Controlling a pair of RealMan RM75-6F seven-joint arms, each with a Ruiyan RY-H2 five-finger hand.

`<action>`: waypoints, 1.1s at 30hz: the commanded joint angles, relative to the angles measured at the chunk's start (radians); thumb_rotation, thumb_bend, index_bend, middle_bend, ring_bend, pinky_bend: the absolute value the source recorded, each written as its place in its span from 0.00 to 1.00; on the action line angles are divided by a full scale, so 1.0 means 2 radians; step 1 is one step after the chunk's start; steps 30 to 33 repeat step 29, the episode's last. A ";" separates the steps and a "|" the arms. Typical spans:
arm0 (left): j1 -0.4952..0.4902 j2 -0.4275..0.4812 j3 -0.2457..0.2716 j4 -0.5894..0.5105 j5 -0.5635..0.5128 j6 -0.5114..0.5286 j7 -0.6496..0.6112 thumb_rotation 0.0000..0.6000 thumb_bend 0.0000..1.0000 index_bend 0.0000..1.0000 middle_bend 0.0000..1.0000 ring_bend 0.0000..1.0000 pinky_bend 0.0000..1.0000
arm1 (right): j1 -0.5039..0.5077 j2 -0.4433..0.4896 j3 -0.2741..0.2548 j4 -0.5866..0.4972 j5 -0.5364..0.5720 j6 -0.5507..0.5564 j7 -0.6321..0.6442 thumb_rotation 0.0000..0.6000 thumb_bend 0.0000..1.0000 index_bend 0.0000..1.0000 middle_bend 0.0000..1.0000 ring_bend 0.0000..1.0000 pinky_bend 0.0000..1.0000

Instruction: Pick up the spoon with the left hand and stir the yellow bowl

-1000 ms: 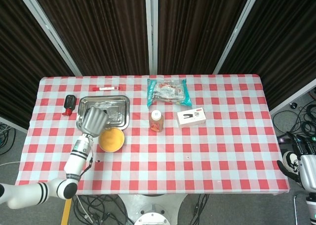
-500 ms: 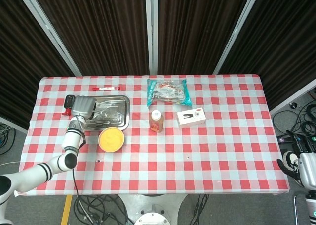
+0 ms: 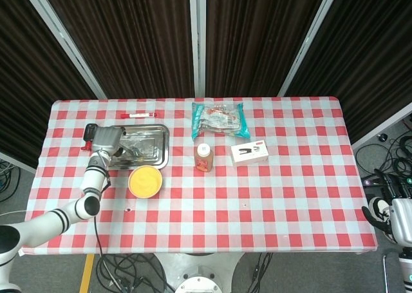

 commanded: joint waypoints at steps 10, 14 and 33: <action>0.156 0.131 0.059 -0.198 0.189 0.229 -0.127 1.00 0.27 0.31 0.45 0.39 0.53 | 0.002 0.008 -0.005 -0.001 -0.003 -0.009 0.001 1.00 0.19 0.10 0.24 0.11 0.19; 0.209 0.146 0.093 -0.224 0.240 0.294 -0.152 1.00 0.23 0.31 0.38 0.32 0.43 | 0.004 0.007 -0.007 -0.001 -0.010 -0.011 0.000 1.00 0.19 0.11 0.22 0.09 0.16; 0.333 0.132 0.149 -0.212 0.338 0.428 -0.179 1.00 0.21 0.31 0.38 0.31 0.37 | 0.006 -0.009 -0.009 0.009 -0.014 -0.010 -0.003 1.00 0.19 0.11 0.23 0.09 0.15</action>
